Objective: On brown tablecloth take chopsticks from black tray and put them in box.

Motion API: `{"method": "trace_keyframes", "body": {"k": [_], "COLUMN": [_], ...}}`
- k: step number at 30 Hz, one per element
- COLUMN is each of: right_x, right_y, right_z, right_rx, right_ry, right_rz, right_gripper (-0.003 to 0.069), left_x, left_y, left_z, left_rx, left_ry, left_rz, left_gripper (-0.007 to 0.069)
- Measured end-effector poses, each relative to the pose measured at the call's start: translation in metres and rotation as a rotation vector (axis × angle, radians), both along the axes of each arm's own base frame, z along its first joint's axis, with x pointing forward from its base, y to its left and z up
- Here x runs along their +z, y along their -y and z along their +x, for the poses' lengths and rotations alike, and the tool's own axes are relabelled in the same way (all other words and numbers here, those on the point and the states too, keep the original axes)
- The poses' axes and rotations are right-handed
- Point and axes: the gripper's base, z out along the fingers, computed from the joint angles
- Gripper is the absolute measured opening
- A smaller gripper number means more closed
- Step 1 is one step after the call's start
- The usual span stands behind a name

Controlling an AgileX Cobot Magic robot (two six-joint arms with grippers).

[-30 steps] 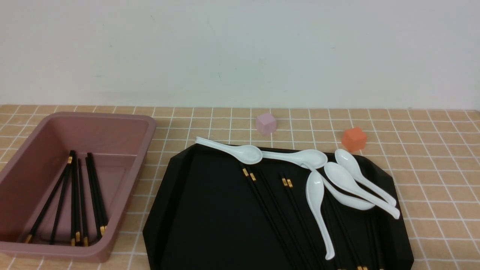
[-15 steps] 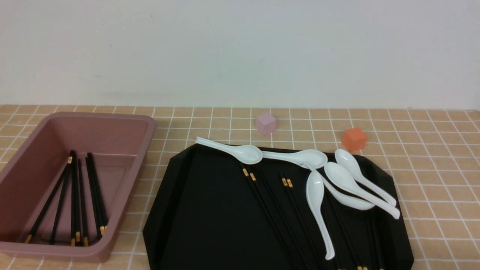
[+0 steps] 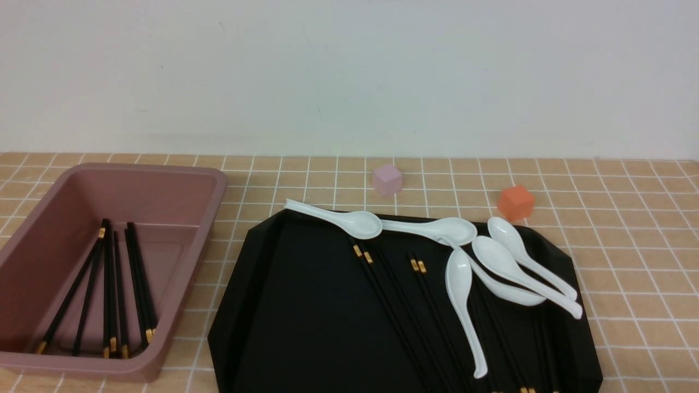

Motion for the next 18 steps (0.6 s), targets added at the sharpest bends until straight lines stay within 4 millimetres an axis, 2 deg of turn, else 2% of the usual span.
{"method": "trace_keyframes", "body": {"k": [18], "right_x": [0.0], "right_y": [0.0], "right_z": [0.0], "right_rx": [0.0], "right_ry": [0.0], "right_rz": [0.0], "right_gripper": [0.024], "left_x": [-0.0001], "left_y": [0.0], "left_z": [0.0], "left_rx": [0.0], "left_ry": [-0.001], "left_rz": [0.0], "left_gripper": [0.004]}}
